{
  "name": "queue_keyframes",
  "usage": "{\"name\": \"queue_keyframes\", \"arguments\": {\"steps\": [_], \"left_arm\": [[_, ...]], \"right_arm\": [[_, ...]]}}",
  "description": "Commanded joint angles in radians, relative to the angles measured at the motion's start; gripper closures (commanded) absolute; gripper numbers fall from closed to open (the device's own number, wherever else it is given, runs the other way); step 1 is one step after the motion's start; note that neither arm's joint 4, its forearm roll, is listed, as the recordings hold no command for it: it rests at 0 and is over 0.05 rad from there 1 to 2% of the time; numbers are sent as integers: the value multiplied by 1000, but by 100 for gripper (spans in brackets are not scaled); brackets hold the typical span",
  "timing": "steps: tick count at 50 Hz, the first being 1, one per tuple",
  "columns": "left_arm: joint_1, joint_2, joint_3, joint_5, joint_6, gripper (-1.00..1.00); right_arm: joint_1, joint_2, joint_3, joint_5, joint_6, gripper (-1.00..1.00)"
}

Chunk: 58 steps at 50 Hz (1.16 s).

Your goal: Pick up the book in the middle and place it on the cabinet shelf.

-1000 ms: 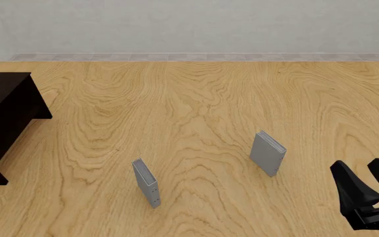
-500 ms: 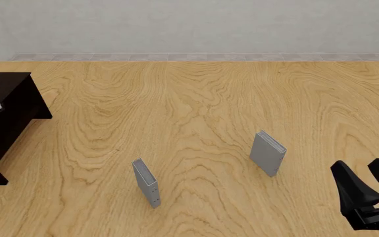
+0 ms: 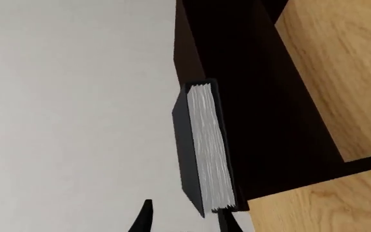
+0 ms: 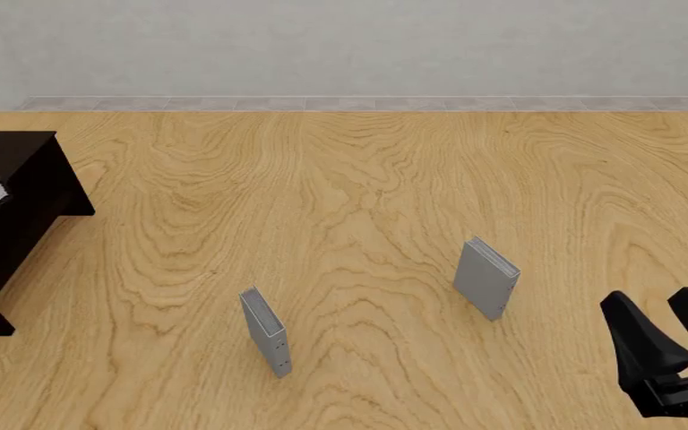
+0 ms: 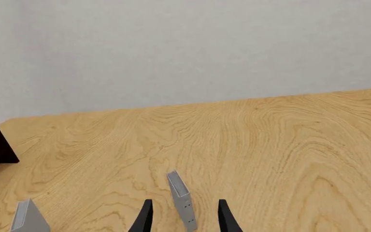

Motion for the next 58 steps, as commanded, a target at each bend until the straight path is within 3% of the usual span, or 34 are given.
{"name": "queue_keyframes", "arguments": {"steps": [1,21,29,31,33,37,40,44,47,50,54,58], "left_arm": [[-6,-107,20,128,20,-100],[-81,-313,-8,348,-15,-100],[-155,-419,-65,518,-109,-100],[-217,-462,-110,598,-201,-100],[-222,-464,-125,613,-220,-100],[-333,-511,-259,782,-419,-100],[-344,-535,-237,765,-412,-100],[-428,-559,-325,853,-594,-100],[-449,-581,-301,851,-606,-100],[-459,-592,-292,849,-661,-100],[-489,-598,-315,874,-791,-100],[-501,-608,-304,862,-870,-100]], "right_arm": [[-1,-5,0,4,0,-100],[0,0,0,0,-1,-100],[2,-6,0,6,-2,-100],[0,-9,0,8,-1,-100],[0,-10,0,9,0,-100],[0,-7,0,7,2,-100],[-1,-10,0,10,3,-100],[-1,-9,0,10,1,-100],[-1,-12,0,13,1,-100],[-5,-7,0,9,1,-100],[-7,-10,0,9,4,-100],[-5,-12,0,11,3,-100]]}}
